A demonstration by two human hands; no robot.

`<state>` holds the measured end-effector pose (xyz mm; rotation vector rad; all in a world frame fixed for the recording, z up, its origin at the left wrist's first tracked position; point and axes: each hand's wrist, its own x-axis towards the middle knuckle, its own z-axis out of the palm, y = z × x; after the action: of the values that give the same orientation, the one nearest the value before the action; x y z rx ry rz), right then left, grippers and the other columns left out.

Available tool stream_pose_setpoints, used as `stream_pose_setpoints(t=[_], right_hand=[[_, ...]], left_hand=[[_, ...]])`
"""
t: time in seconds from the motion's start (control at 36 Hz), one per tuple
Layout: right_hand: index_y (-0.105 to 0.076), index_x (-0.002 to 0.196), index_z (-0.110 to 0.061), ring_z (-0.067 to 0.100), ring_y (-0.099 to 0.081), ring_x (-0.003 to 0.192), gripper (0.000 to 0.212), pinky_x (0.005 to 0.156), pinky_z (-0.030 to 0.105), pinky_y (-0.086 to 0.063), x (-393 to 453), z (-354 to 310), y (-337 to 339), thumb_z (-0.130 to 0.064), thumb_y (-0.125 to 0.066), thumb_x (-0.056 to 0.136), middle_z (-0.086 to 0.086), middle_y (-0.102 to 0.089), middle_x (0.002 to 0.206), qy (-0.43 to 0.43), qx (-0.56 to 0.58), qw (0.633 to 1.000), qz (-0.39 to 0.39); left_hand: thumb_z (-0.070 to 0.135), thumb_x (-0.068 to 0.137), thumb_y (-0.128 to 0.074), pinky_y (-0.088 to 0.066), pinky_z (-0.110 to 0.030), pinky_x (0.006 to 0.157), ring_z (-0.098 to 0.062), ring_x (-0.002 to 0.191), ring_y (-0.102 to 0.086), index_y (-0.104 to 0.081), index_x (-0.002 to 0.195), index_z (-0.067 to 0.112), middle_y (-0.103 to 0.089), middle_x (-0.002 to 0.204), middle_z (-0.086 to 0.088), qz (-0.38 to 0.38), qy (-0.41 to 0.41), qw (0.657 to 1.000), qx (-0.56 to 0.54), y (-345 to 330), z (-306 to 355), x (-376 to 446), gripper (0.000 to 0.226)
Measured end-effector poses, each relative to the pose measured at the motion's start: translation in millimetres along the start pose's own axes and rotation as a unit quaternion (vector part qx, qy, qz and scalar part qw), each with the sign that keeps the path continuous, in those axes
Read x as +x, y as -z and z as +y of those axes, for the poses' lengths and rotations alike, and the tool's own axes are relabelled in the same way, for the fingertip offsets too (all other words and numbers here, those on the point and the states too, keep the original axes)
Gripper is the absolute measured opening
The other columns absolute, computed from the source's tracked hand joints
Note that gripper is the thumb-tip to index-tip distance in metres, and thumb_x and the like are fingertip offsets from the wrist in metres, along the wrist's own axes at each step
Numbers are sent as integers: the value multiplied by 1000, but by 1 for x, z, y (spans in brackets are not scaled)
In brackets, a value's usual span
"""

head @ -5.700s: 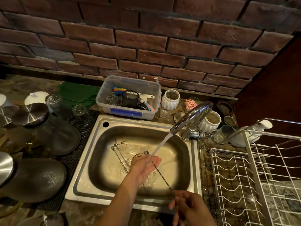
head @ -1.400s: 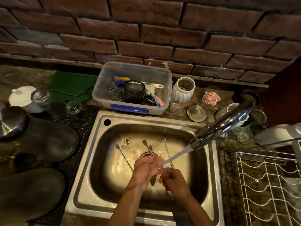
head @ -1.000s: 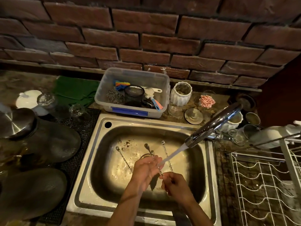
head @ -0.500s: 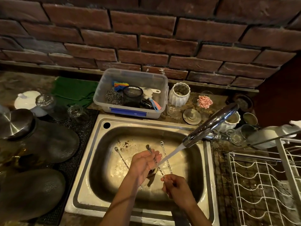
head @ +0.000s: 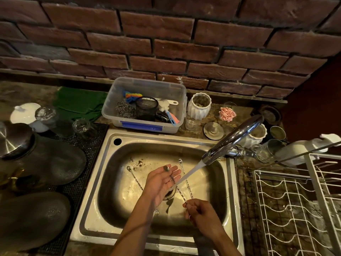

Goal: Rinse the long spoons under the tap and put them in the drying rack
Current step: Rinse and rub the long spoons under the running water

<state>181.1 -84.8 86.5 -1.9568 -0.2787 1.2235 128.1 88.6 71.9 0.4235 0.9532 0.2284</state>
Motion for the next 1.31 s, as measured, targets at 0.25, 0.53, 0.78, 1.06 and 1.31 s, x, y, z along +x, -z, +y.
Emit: stream_pose_setpoints(t=[0.25, 0.53, 0.78, 1.06, 1.31], right_hand=[[-71, 91, -11, 3, -52, 50, 20, 53, 19, -40, -8, 9, 1, -14, -53, 98, 4, -69, 67, -21, 22, 1000, 2], [-70, 69, -16, 0, -60, 58, 32, 67, 21, -44, -19, 14, 5, -12, -55, 97, 2, -71, 64, -9, -10, 1000, 10], [-71, 79, -8, 15, -64, 67, 25, 66, 20, -45, -28, 9, 8, -10, -54, 97, 13, -74, 78, -17, -8, 1000, 16], [-70, 79, -7, 10, -61, 68, 24, 65, 14, -46, -32, 7, 11, -6, -54, 97, 8, -70, 72, -18, 19, 1000, 4], [-64, 91, 12, 12, -44, 45, 21, 46, 19, -38, -40, -2, 7, 1, -48, 98, 10, -59, 60, -42, 109, 993, -4]], left_hand=[[18, 105, -45, -63, -39, 81, -34, 103, -73, -57, 120, -6, -70, 117, -25, -13, -13, 1000, -20, 0, -2, -8, 30], [0, 102, -45, -56, -49, 94, -41, 111, -67, -58, 117, -13, -69, 116, -30, 16, -6, 999, 46, 4, -13, -6, 24], [-3, 99, -51, -61, -41, 84, -38, 108, -69, -62, 112, -11, -70, 110, -27, 22, -2, 999, 44, 2, -18, -6, 19], [-4, 96, -55, -60, -29, 66, -23, 81, -68, -65, 108, -7, -69, 93, -15, 34, -14, 996, 86, 1, -21, -6, 16], [4, 103, -44, -57, -33, 67, -27, 79, -62, -62, 105, -9, -63, 90, -19, 30, -34, 996, 73, -1, -24, -7, 23]])
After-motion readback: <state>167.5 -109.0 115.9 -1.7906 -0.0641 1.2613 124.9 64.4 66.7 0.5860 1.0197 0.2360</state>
